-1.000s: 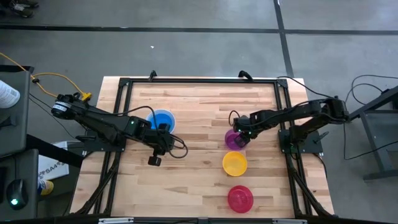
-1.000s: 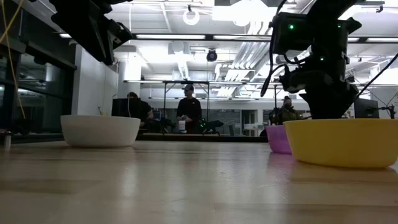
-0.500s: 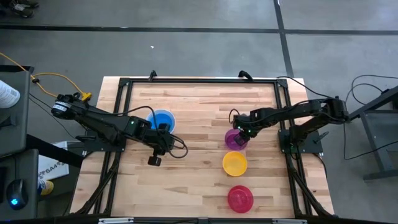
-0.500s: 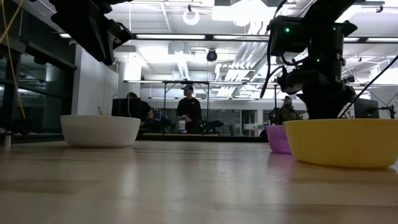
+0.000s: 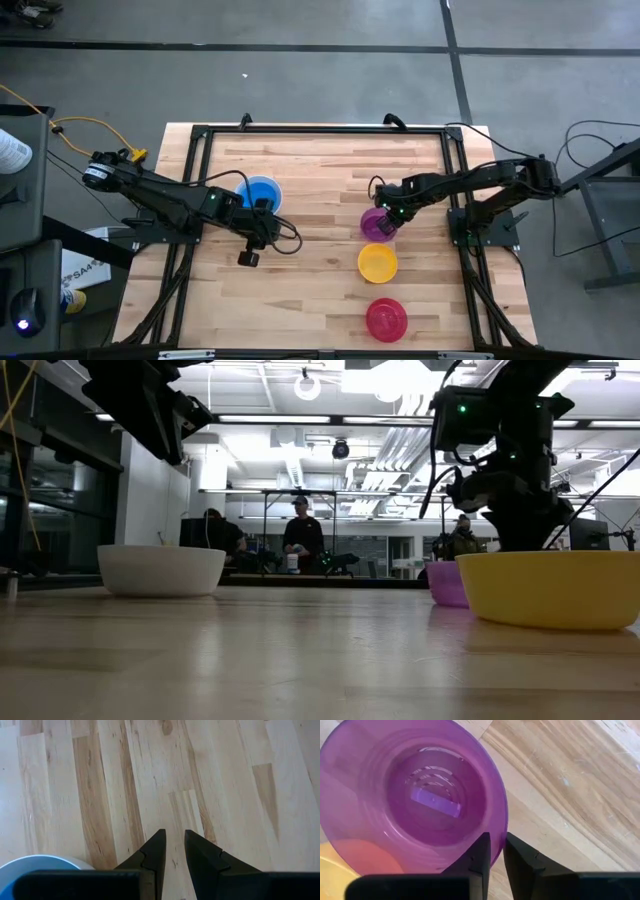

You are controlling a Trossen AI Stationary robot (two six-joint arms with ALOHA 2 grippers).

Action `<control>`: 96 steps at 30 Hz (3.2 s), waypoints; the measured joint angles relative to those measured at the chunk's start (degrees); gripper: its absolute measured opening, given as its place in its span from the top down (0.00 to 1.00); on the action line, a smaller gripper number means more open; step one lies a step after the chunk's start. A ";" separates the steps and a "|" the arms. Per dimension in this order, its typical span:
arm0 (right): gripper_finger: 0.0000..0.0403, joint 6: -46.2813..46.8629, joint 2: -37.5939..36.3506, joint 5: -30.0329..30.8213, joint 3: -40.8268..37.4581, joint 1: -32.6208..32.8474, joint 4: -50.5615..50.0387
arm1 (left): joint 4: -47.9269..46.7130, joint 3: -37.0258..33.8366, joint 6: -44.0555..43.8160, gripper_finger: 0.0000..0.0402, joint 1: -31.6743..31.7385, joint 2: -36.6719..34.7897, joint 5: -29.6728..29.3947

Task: Nest bowls inside each other
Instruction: Stack the purple bowl on the blue bowl

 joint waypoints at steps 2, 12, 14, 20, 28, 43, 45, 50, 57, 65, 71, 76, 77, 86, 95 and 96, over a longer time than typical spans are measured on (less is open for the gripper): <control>0.91 -0.01 0.00 0.01 0.00 0.01 -0.36 | 0.00 0.00 -0.01 0.82 0.01 0.00 0.00; 0.99 -0.87 0.00 0.80 0.02 -0.01 -0.79 | -0.02 0.00 -0.01 0.83 -0.01 0.00 0.00; 0.99 -0.87 0.00 2.04 0.02 -0.01 -0.72 | 0.00 0.00 -0.01 0.83 0.01 0.00 0.00; 0.99 -0.56 -0.02 2.68 0.02 -2.17 -0.07 | -0.02 0.00 -0.01 0.83 -0.01 0.00 0.00; 0.99 -1.57 0.00 -0.34 0.02 -6.13 2.85 | -0.69 0.00 -0.40 0.83 0.00 0.00 0.01; 0.99 -10.74 -0.01 -3.89 6.90 -9.02 6.09 | -1.46 0.00 -0.38 0.83 0.00 0.00 0.00; 0.99 -12.22 0.00 -3.90 9.37 -9.00 5.93 | -1.42 0.00 -0.38 0.83 0.01 0.00 -0.09; 0.99 -14.84 -0.02 -3.93 14.54 -8.97 4.92 | -1.41 0.00 -1.07 0.83 0.12 0.00 -1.32; 0.99 -15.03 0.01 -4.65 16.94 -8.78 4.29 | -1.36 0.11 -1.67 0.83 0.12 0.74 -1.40; 0.99 -15.09 4.98 -5.11 16.94 -6.32 4.63 | -7.57 11.20 6.53 0.83 0.15 9.90 -0.83; 0.99 -16.08 8.40 -5.92 17.51 -3.82 5.80 | -9.01 17.46 11.92 0.83 1.02 17.11 -1.50; 0.99 -17.07 8.52 -5.50 21.31 -2.04 3.01 | -9.38 19.98 14.49 0.83 3.39 20.16 -2.38; 0.99 -17.46 8.52 -5.46 22.36 -1.88 2.08 | -8.97 20.74 14.91 0.83 3.77 20.59 -2.38; 0.99 -18.56 8.52 -3.54 24.98 -2.97 -4.19 | -10.52 28.37 19.58 0.83 3.93 20.90 -2.74; 0.99 -18.64 8.70 -3.97 24.98 -4.08 -3.02 | -10.62 32.10 26.32 0.83 3.88 24.50 -2.67; 0.99 -18.64 8.99 -4.05 24.98 -4.08 -2.53 | -10.71 32.43 26.75 0.83 3.88 25.43 -2.68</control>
